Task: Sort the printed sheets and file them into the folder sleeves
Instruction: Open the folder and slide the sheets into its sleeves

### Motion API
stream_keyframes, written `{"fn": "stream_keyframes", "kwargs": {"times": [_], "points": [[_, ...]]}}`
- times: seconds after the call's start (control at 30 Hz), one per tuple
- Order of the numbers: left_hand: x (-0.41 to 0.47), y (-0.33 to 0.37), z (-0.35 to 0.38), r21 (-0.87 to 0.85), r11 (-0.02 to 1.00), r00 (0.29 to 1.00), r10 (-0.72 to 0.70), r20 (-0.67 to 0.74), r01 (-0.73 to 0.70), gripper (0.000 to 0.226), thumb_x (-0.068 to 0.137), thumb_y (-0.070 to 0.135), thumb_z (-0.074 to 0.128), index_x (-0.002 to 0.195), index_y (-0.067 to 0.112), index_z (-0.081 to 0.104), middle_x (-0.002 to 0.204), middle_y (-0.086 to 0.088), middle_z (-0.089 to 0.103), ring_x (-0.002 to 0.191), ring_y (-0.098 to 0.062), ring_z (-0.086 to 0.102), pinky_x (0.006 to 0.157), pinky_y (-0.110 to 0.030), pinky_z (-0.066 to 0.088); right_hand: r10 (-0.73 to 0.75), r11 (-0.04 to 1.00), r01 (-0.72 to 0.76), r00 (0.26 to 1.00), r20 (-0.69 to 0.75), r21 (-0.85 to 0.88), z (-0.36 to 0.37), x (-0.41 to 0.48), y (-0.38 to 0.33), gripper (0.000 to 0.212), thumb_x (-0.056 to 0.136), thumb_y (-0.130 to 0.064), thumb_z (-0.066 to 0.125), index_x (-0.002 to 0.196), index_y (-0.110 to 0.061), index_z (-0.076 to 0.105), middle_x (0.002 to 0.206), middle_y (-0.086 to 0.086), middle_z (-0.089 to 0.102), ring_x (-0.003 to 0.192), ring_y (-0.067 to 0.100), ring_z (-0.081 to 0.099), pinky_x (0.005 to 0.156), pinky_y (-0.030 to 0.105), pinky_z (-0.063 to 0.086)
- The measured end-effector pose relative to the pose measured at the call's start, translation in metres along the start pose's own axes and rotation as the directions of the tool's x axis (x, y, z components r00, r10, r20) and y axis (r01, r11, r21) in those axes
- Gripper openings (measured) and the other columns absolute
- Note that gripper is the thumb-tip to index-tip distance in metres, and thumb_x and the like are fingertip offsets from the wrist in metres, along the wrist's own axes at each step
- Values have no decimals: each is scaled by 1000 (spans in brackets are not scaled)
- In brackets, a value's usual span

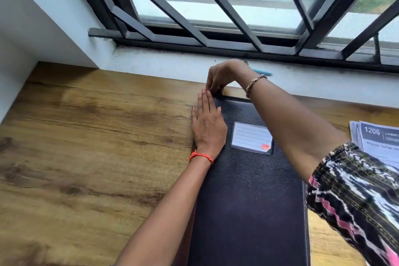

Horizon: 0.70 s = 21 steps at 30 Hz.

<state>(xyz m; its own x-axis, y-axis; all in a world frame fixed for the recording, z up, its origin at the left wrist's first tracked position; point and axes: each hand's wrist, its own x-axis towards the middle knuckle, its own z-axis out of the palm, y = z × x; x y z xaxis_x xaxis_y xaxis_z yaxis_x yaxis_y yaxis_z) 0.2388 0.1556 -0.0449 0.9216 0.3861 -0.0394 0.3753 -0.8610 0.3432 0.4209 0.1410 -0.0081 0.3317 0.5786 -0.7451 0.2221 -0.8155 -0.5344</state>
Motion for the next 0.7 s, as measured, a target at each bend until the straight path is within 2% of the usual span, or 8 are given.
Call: {"fn": "stream_keyframes", "kwargs": {"times": [0.07,0.13,0.2,0.27,0.37,0.53,0.7], "points": [[0,0,0,-1,1000,1000,1,6,-1,65,89,31,5,148,6,19,156,-7,21,143,-18,22,111,-40,27,12,1000,-12,1000,-17,10,1,-3,1,12,85,9,56,89,7,67,50,-5,62,60,14,55,58,18,53],[1,-1,1,1,1000,1000,5,13,-5,62,92,29,9,148,6,17,156,-6,18,144,-18,18,112,-40,25,31,999,-30,999,-29,20,2,-4,3,16,85,9,57,78,-1,67,48,-7,62,63,15,54,55,16,53],[1,-2,2,-4,1000,1000,14,26,-14,56,96,27,17,149,7,13,157,-5,13,145,-17,13,113,-39,21,38,999,-36,998,-40,33,2,-7,7,17,85,9,57,97,0,66,48,-7,64,62,15,56,55,15,54],[2,-3,2,-5,1000,999,18,29,-18,54,100,25,25,149,8,11,158,-4,10,145,-16,10,115,-38,18,37,999,-36,999,-39,29,2,-8,14,33,85,10,57,116,-1,59,50,-6,65,53,10,60,55,16,54],[2,-4,4,10,1000,1000,24,9,-24,53,101,24,27,149,8,12,158,-4,10,145,-17,10,115,-38,17,35,999,-35,999,-37,14,1,-13,27,35,85,11,56,118,-1,58,50,-7,65,45,3,59,54,14,53],[2,-3,5,17,1000,1000,17,-6,-17,52,102,24,26,149,8,11,158,-5,10,145,-18,9,115,-37,14,79,997,-79,995,-57,-2,-3,-25,48,32,86,8,58,116,-2,60,51,-7,66,51,7,60,59,17,53],[1,-3,5,24,1000,1000,17,-5,-16,52,102,24,23,149,8,8,158,-6,7,146,-17,6,116,-34,10,105,994,-105,994,-37,-16,-7,-37,66,29,85,8,58,113,1,63,54,-6,68,50,5,61,68,22,54]]}}
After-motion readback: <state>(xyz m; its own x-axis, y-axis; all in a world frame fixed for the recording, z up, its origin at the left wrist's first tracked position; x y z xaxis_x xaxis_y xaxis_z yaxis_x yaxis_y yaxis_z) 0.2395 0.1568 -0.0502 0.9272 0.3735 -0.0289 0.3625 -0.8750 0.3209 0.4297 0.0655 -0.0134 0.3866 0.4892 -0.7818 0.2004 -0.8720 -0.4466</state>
